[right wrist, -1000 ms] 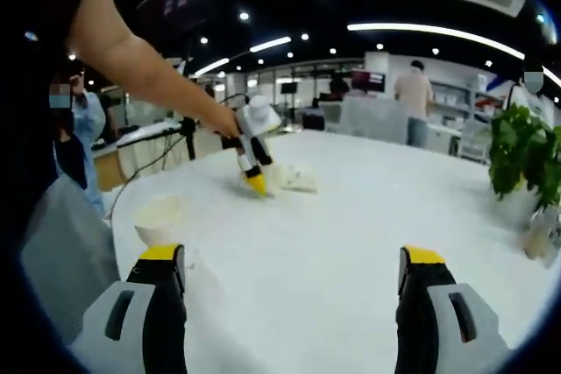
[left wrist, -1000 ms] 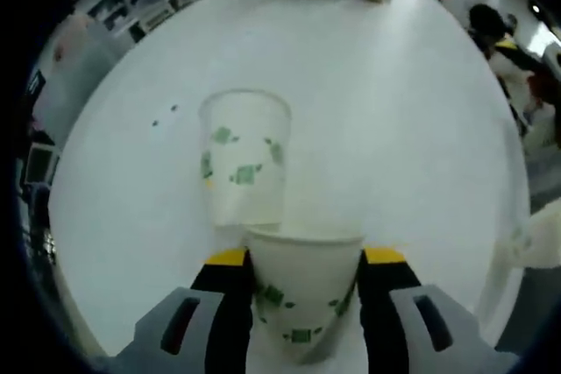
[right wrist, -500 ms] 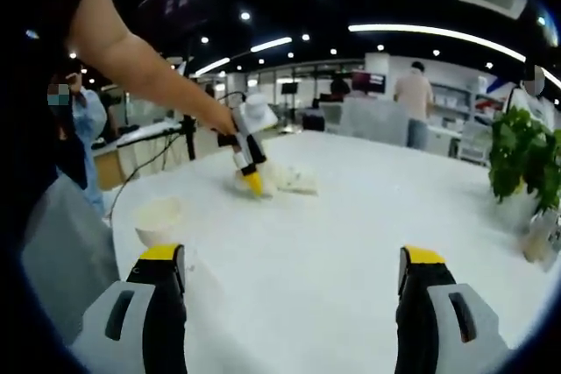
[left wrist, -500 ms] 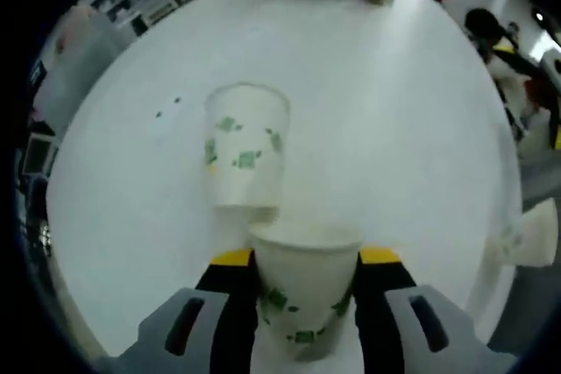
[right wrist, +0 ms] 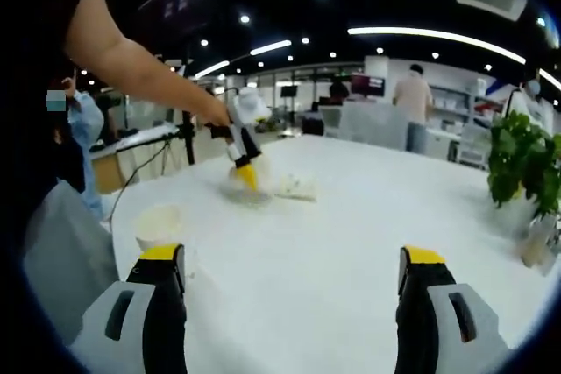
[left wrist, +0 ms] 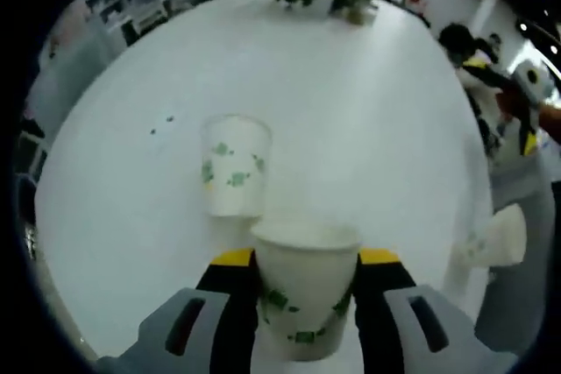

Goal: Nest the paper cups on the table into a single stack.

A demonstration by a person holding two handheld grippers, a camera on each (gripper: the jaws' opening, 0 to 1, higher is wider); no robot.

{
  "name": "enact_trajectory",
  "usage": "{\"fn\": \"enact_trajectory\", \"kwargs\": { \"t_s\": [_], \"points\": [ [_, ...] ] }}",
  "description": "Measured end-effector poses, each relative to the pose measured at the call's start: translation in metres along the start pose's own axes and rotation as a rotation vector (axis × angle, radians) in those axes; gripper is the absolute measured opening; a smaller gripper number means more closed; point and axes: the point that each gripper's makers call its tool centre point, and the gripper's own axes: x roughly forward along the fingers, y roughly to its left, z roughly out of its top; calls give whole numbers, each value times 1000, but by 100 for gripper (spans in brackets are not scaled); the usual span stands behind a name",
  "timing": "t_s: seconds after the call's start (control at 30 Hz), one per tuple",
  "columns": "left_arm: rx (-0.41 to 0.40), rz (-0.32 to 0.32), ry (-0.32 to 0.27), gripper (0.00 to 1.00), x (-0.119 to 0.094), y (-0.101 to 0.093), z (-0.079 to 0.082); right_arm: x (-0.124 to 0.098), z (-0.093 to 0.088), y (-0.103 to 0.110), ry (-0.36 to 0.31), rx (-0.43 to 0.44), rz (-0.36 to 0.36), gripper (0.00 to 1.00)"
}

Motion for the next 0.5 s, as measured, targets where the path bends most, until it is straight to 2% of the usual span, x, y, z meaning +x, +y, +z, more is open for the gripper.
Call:
{"fn": "enact_trajectory", "kwargs": {
  "t_s": [0.17, 0.3, 0.37, 0.43, 0.5],
  "points": [
    [-41, -27, -72, 40, -14, -5, 15, 0, 5, -1, -12, 9, -2, 100],
    [-56, -37, -158, 39, -25, -7, 32, 0, 7, -1, -17, 10, -6, 100],
    [-68, -43, -208, 40, -33, -14, 42, 0, 9, -1, -19, 10, -6, 100],
    [-74, -39, -216, 40, -38, -17, 44, 1, 9, -1, -19, 6, -5, 100],
    [-71, -31, -254, 40, -42, -19, 52, 1, 10, -2, -19, 4, -5, 100]
  ]
}}
